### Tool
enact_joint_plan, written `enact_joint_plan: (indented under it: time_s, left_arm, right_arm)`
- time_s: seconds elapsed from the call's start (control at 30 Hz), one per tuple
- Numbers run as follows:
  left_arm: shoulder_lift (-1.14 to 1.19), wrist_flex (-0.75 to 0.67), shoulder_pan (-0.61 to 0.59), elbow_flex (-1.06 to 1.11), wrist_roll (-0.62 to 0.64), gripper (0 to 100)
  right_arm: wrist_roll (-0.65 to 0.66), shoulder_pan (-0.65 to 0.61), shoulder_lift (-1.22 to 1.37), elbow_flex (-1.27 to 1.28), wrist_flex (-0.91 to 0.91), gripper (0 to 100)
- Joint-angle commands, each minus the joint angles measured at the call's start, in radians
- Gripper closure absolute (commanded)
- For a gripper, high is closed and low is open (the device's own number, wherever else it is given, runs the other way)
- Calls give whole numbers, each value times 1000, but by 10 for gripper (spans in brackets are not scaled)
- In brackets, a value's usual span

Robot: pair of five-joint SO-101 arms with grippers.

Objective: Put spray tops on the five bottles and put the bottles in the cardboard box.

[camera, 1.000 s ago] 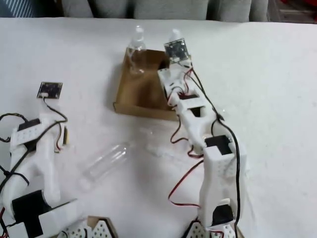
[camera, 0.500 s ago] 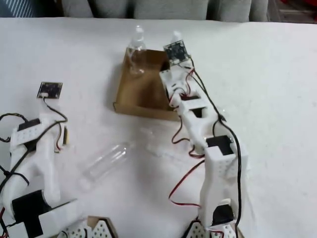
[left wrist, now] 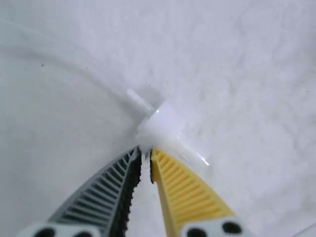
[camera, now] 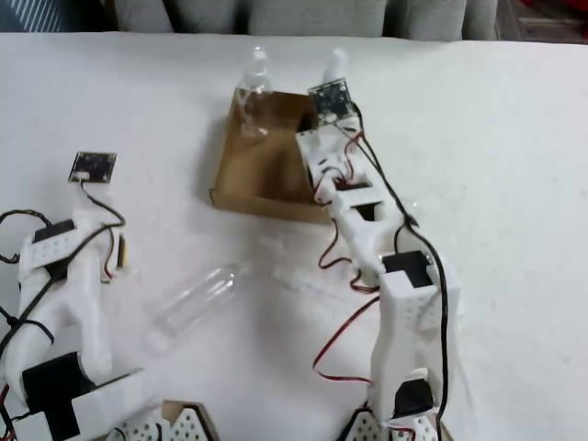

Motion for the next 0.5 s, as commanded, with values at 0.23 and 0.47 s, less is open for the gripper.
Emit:
enact_joint_plan:
  time_s: [0.23,0.47]
  left_arm:
    - [-38,-15,7,0,-11,946]
    - [-38,-14,7,0,-11,946]
  right_arm:
    - [-9,10,-85,-74,156,737]
    - [-12,13,-94,-75,162,737]
